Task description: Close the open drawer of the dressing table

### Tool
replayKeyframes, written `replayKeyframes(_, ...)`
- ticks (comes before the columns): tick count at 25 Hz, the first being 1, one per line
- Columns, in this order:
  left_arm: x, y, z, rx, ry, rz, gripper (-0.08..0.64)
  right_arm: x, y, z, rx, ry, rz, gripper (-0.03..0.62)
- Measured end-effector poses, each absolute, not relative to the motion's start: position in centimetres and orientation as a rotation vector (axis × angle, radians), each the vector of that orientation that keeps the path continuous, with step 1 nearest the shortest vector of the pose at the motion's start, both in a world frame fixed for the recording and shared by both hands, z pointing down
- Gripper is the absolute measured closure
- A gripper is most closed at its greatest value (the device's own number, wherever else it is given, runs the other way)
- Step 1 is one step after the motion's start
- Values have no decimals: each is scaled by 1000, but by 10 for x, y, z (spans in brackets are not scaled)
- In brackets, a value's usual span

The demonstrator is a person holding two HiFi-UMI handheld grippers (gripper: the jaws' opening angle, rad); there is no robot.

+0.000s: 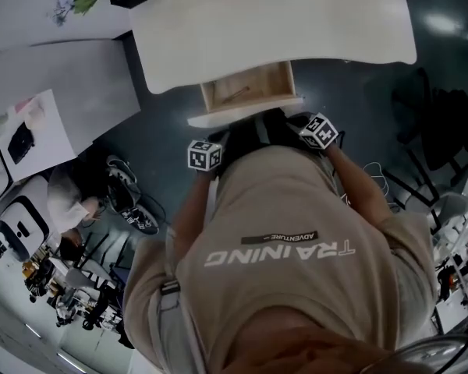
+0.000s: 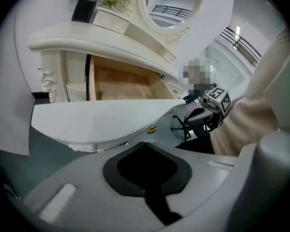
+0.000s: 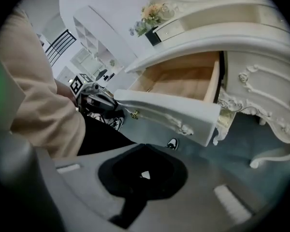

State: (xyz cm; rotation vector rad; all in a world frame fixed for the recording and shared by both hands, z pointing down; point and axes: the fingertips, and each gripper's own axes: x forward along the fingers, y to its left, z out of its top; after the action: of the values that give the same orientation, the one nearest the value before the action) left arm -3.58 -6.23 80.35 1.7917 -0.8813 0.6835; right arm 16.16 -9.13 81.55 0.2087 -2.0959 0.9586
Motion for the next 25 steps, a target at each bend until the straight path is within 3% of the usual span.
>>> replayKeyframes(10, -53, -74, 812, 1772, -780, 657, 560, 131, -97, 819, 240, -1994, 1259, 589)
replayKeyframes(25, -75, -127, 811, 1772, -747, 637, 560, 124, -196, 822, 654, -2006, 1285, 588)
